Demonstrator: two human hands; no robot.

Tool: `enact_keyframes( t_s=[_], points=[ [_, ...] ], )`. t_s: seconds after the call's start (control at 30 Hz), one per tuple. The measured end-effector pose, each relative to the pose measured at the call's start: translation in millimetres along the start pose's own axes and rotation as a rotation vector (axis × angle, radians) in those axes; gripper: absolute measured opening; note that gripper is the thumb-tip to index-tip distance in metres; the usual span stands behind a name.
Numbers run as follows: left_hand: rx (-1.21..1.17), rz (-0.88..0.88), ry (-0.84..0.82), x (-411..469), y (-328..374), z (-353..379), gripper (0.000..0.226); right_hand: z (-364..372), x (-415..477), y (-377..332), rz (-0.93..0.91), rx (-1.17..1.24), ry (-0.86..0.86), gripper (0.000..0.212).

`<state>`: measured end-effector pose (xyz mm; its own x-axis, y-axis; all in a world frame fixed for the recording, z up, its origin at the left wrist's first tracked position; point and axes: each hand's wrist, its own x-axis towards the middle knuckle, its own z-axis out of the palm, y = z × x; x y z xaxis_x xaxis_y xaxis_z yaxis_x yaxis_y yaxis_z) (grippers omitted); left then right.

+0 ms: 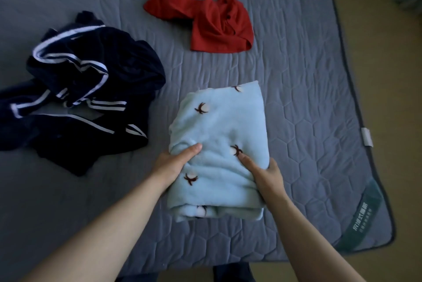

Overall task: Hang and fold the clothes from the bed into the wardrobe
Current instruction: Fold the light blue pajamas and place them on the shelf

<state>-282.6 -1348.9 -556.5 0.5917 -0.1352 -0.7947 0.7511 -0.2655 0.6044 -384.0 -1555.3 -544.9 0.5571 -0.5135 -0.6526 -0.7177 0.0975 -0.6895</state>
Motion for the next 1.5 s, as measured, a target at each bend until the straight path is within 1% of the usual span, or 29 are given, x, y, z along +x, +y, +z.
enact_keyframes(
  t_s=[0.07, 0.17, 0.23, 0.33, 0.47, 0.5, 0.63, 0.7, 0.8, 0.93, 0.97, 1.07, 1.17, 1.33, 1.5],
  points=[
    [-0.034, 0.046, 0.007, -36, 20, -12, 0.057, -5, -26, -28, -0.033, -0.009, -0.007, 0.064],
    [-0.057, 0.070, 0.066, -91, 52, -32, 0.063, -12, -64, -69, -0.074, -0.040, -0.024, 0.071],
    [-0.076, 0.089, 0.090, -132, 71, -48, 0.069, -16, -91, -99, -0.122, -0.069, -0.056, 0.068],
    [-0.124, 0.197, 0.156, -196, 103, -82, 0.075, -12, -134, -161, -0.266, -0.126, -0.119, 0.059],
    [-0.202, 0.293, 0.312, -279, 140, -131, 0.073, 9, -194, -246, -0.431, -0.180, -0.258, 0.056],
    [-0.258, 0.339, 0.369, -311, 148, -150, 0.069, 20, -220, -274, -0.508, -0.202, -0.306, 0.057],
    [-0.347, 0.453, 0.477, -378, 166, -194, 0.058, 53, -279, -333, -0.652, -0.234, -0.407, 0.057],
    [-0.403, 0.509, 0.566, -422, 166, -230, 0.056, 85, -318, -360, -0.713, -0.269, -0.495, 0.061],
    [-0.495, 0.556, 0.694, -480, 158, -295, 0.062, 144, -389, -392, -0.808, -0.321, -0.611, 0.066],
    [-0.528, 0.572, 0.763, -543, 142, -379, 0.067, 223, -470, -416, -0.907, -0.321, -0.714, 0.064],
    [-0.528, 0.585, 0.779, -556, 137, -396, 0.068, 238, -489, -419, -0.913, -0.317, -0.744, 0.065],
    [-0.549, 0.643, 0.847, -602, 113, -483, 0.070, 317, -563, -430, -0.974, -0.315, -0.829, 0.071],
    [-0.561, 0.661, 0.927, -632, 97, -547, 0.071, 383, -616, -439, -1.024, -0.324, -0.913, 0.069],
    [-0.611, 0.691, 1.035, -672, 74, -629, 0.068, 473, -688, -447, -1.083, -0.376, -0.976, 0.068],
    [-0.669, 0.721, 1.115, -701, 59, -706, 0.071, 554, -748, -458, -1.142, -0.389, -1.065, 0.068]
  ],
)
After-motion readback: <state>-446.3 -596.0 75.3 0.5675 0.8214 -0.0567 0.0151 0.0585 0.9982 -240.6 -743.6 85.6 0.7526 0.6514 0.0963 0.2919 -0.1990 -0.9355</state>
